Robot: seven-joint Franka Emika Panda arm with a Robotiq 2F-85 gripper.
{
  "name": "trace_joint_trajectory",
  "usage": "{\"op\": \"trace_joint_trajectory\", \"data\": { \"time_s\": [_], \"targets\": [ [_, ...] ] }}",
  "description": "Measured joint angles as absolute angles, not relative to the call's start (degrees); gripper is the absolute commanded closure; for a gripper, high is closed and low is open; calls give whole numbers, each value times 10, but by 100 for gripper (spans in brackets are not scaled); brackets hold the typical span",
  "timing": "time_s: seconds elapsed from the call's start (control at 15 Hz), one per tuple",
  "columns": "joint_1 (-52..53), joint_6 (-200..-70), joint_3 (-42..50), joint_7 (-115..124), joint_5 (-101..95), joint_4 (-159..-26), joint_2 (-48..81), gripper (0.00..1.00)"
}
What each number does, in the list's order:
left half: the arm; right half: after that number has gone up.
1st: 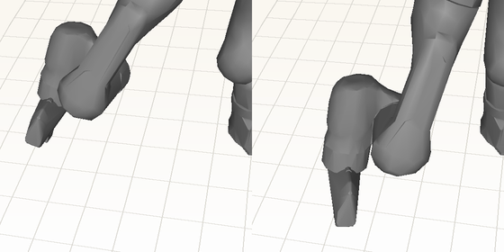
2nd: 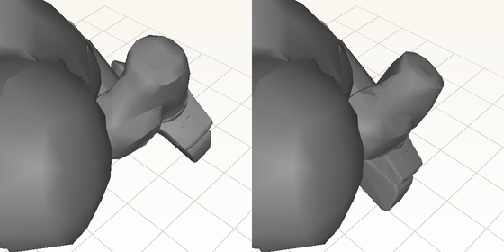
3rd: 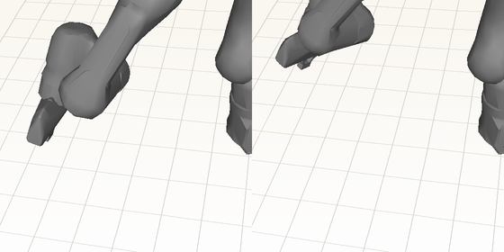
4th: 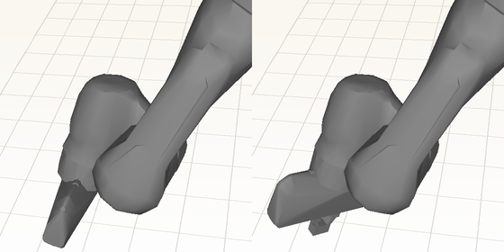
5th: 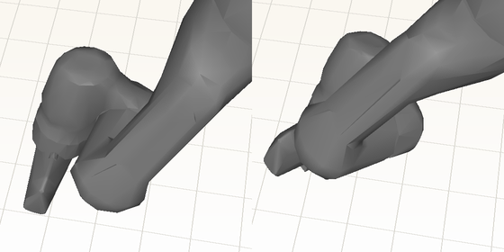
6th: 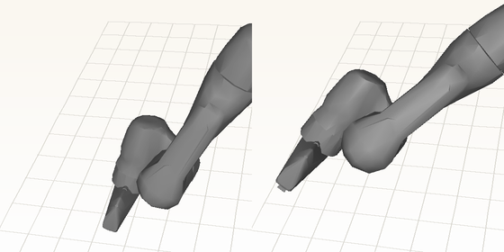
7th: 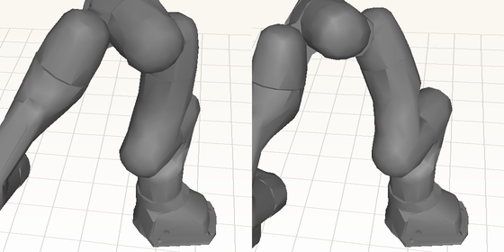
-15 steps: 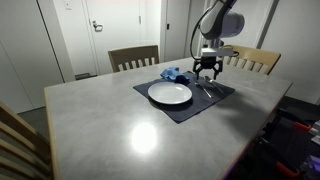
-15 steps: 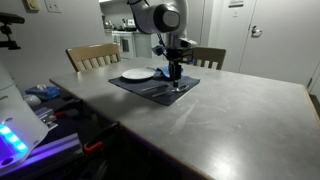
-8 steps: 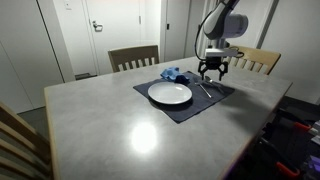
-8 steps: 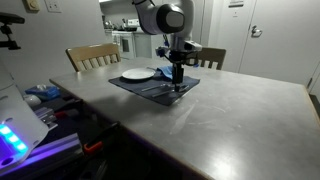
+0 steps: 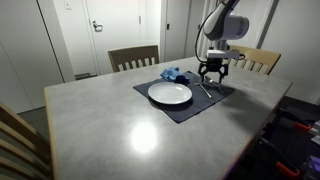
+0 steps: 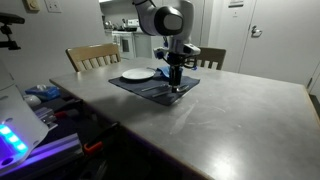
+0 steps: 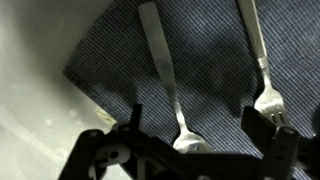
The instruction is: Place the spoon on the white plate
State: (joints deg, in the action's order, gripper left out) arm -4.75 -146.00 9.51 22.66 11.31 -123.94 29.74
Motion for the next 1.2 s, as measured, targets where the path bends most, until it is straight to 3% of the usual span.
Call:
{"op": "trace_joint_trajectory", "data": {
  "time_s": [1.2],
  "targets": [
    [-67, -1459, 84, 202, 135, -1238, 311, 0]
  ]
}}
